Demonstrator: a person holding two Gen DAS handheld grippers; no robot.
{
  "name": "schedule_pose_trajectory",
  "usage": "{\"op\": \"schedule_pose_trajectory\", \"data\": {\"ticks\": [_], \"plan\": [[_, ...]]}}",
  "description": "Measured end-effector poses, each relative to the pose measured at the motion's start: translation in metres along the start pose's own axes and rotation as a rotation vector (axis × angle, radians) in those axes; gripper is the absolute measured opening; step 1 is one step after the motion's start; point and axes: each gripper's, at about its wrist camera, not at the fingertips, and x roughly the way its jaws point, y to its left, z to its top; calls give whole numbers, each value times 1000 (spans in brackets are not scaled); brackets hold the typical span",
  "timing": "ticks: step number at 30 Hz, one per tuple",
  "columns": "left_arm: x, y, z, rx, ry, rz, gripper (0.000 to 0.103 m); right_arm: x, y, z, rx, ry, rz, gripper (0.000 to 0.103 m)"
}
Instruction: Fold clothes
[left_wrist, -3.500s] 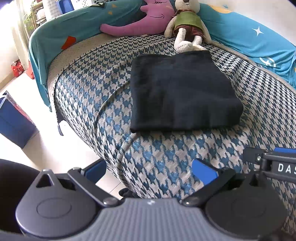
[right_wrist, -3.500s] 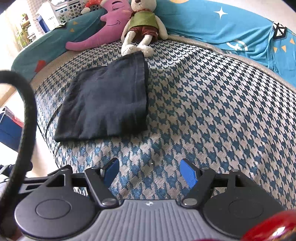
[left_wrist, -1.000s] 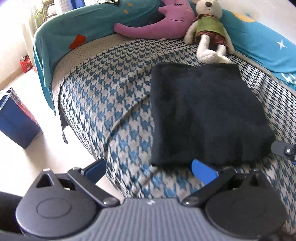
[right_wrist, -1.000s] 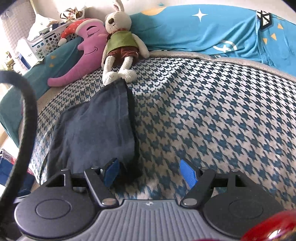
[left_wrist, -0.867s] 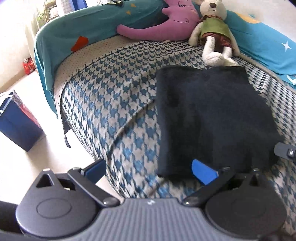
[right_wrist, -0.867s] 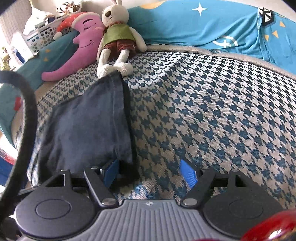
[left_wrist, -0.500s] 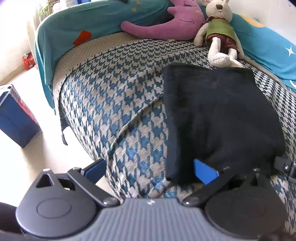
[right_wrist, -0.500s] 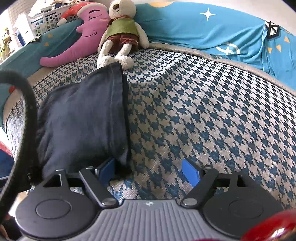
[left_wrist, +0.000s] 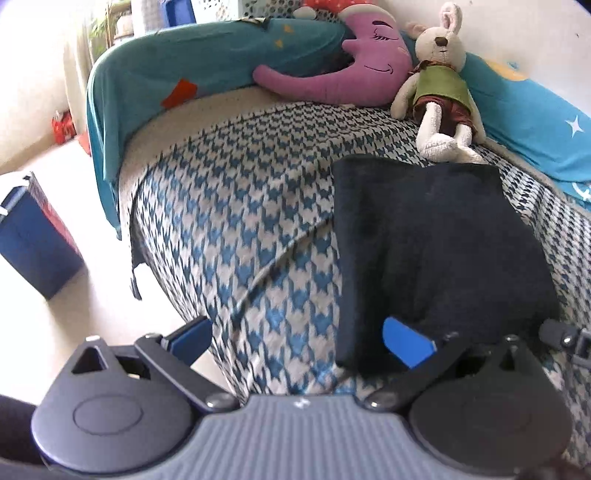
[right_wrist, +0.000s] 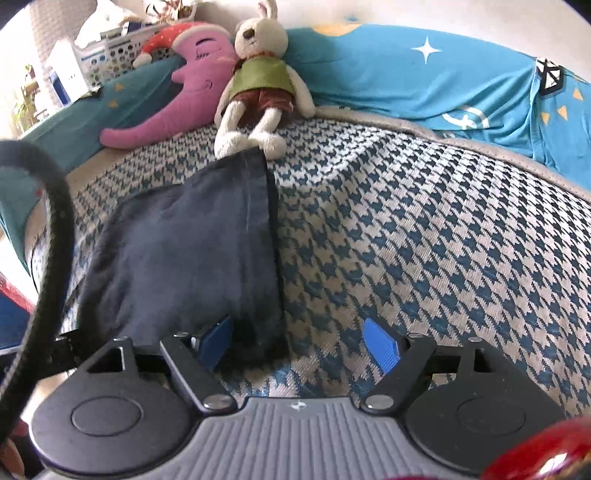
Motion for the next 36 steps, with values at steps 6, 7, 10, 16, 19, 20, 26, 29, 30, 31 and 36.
{"op": "schedule_pose_trajectory", "data": {"ticks": [6,7,10,16,19,20,26,29,30,31,36], "plan": [[14,9,-4,-35,33,28,103,9,5,-3,-51,53,-46,80],[15,11,-4,-39,35,28,103,8,4,-4,-47,56,-40,80],[14,13,-3,-48,44,31,103,5,0,-4,-22,69,-31,80],[3,5,-5,-29,74,-6,103,-9,-7,-8,31,110,0,80],[-7,-4,-10,-2,80,-26,103,-16,-9,-10,25,127,10,80],[-11,-7,-11,3,83,-35,103,-19,-10,-11,20,130,15,80],[-32,-24,-23,41,91,-65,103,-32,-14,-13,2,130,19,80],[-40,-29,-27,47,99,-75,103,-39,-14,-13,-4,131,25,80],[-43,-30,-28,47,100,-79,103,-41,-14,-14,-7,129,26,80],[-45,-32,-29,49,100,-82,103,-43,-14,-14,-10,127,25,80],[-55,-38,-32,65,94,-82,103,-50,-12,-13,-26,124,28,81]]}}
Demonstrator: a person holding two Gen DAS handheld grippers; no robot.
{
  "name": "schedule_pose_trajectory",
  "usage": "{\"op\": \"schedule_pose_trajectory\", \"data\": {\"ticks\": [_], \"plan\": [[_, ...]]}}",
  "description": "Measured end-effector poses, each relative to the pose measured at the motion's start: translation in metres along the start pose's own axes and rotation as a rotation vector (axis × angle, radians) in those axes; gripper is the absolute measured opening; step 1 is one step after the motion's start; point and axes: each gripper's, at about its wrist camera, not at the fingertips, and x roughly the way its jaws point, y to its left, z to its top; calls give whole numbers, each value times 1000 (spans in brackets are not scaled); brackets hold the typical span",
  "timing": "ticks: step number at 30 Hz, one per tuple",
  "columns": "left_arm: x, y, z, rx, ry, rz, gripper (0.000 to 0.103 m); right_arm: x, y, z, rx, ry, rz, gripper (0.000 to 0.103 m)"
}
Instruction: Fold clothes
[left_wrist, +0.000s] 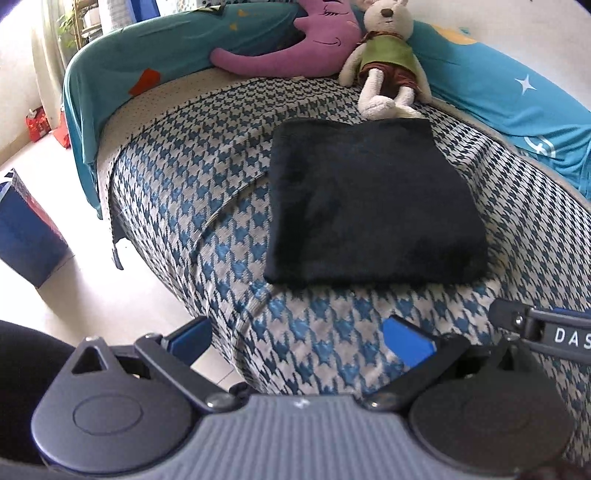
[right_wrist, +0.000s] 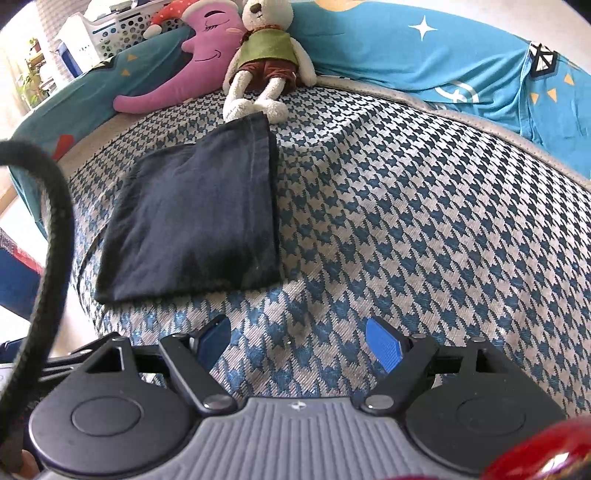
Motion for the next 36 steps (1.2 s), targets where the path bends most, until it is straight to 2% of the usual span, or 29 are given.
{"op": "schedule_pose_trajectory", "data": {"ticks": [11,36], "plan": [[-12,-8,-3,14,2,1,103,-13,-2,-3,-18,-15,12,81],[-12,-17,2,42,26,1,103,-10,-8,5,4,-22,11,81]]}}
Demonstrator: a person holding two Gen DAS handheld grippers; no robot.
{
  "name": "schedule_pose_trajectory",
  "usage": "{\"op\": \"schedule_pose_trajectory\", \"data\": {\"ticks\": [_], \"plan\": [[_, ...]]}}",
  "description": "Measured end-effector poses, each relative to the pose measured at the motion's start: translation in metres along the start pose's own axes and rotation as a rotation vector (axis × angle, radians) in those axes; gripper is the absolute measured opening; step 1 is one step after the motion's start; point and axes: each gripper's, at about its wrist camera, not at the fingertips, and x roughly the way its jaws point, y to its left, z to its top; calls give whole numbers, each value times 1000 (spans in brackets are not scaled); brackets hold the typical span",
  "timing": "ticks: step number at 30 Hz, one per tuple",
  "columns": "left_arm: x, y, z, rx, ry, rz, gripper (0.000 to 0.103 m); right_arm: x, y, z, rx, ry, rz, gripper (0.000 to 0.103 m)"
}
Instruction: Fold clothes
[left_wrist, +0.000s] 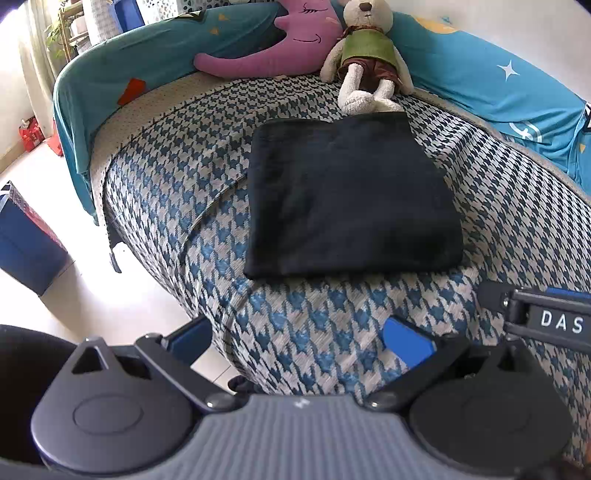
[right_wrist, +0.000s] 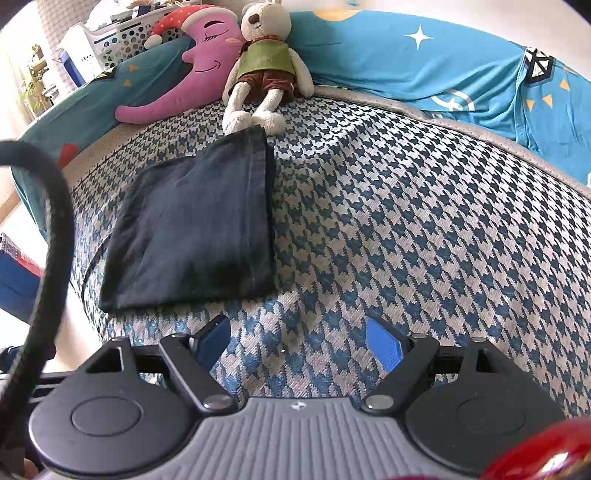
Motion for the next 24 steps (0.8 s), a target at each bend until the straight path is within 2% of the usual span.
{"op": "schedule_pose_trajectory", "data": {"ticks": [24], "plan": [[3,1,0,-3,13,13,103,1,-3,1,-1,7,-1,81]]}}
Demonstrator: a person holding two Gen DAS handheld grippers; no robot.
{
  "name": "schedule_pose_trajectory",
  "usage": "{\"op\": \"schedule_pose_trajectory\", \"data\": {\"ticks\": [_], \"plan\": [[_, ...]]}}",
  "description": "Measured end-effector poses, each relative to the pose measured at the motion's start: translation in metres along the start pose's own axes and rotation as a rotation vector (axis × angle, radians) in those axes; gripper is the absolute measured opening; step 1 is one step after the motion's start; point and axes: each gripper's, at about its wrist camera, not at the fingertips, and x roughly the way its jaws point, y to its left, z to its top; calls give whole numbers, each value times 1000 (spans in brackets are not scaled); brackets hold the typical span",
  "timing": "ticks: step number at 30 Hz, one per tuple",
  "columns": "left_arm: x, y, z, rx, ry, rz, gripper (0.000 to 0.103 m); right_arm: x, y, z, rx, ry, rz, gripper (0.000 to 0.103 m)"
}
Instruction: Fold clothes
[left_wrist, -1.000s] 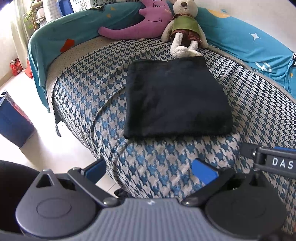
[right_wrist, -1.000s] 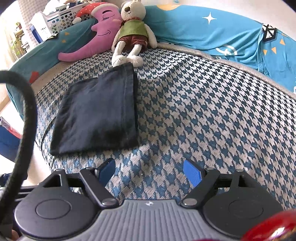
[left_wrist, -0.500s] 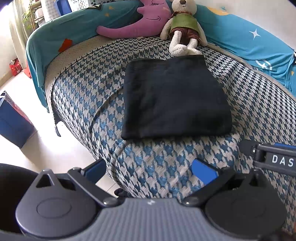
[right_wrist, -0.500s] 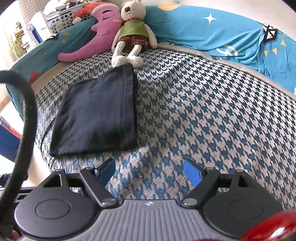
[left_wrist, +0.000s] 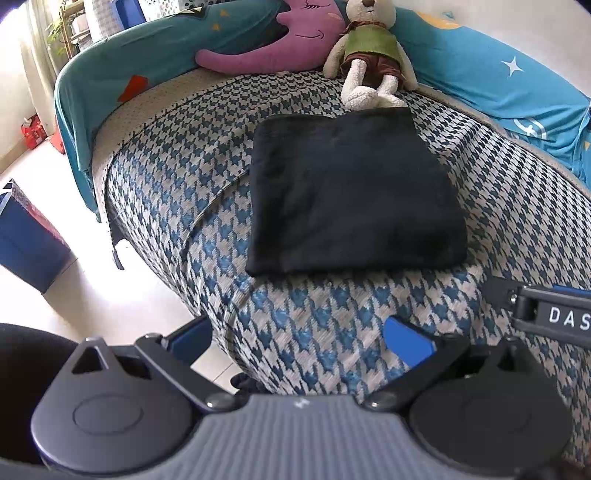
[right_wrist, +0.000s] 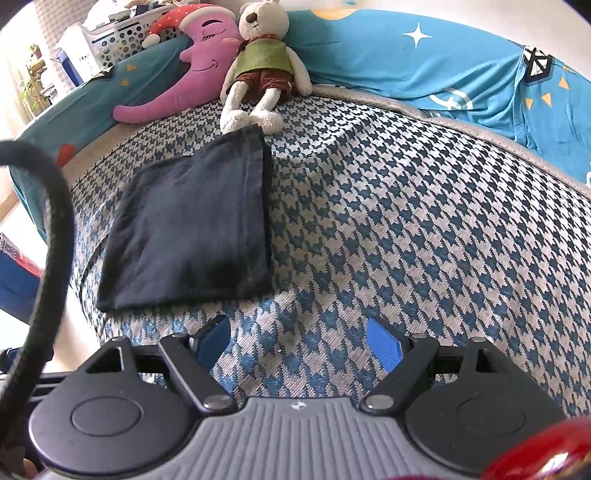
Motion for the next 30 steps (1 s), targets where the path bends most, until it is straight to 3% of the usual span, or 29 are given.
{"op": "schedule_pose_trajectory", "data": {"ticks": [30], "plan": [[1,2,0,-3,8,18,103,2,2,1,6,6,-8,81]]}}
